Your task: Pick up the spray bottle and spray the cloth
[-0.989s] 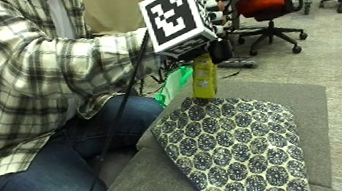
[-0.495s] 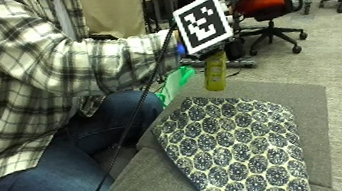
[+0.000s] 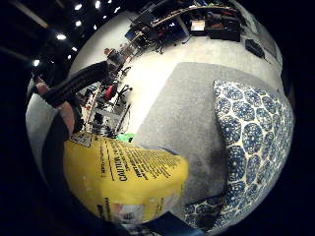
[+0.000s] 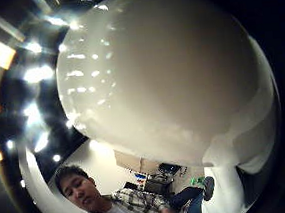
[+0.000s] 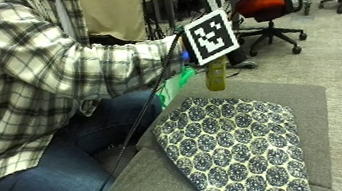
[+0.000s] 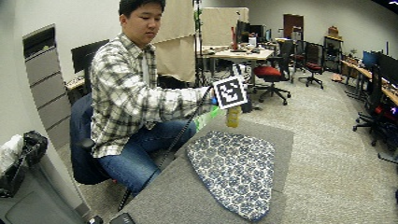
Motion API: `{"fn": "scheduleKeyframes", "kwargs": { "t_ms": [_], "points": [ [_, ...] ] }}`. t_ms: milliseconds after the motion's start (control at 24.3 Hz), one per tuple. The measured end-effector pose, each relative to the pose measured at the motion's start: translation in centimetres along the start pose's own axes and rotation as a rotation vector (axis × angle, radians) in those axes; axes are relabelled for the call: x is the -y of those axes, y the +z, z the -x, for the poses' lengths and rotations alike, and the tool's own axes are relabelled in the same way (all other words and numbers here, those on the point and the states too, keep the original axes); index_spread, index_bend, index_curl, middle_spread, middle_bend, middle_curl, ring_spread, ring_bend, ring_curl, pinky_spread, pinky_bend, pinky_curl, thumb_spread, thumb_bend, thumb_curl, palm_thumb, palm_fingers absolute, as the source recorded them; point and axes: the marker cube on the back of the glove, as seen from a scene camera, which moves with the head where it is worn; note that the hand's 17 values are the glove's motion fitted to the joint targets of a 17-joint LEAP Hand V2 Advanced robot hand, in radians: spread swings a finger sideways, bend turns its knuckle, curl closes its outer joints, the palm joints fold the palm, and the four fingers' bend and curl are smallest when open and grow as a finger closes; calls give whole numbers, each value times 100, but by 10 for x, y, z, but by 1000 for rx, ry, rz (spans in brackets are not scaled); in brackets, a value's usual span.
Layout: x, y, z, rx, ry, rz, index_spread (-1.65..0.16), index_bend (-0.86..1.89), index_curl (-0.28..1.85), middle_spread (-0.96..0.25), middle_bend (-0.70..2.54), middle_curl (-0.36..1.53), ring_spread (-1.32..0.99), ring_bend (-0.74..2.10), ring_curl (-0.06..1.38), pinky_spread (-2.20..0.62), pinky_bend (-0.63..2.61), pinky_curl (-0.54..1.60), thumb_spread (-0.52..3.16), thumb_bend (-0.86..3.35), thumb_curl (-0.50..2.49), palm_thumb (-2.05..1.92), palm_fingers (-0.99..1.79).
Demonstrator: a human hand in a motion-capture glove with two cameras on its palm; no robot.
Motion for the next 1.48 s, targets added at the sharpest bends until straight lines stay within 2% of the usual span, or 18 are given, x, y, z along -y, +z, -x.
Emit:
{"fn": "scheduleKeyframes", "kwargs": {
  "t_ms": [659,1484],
  "points": [
    [-25,34,-66,86,15,-67,-27,17,54,-15,43,51,-19,48,46,-13,46,37,18,-3,79,105,121],
    [-34,35,-65,111,-12,-27,-27,17,53,-14,42,52,-18,45,46,-14,43,37,20,-3,79,105,119]
  ]
}}
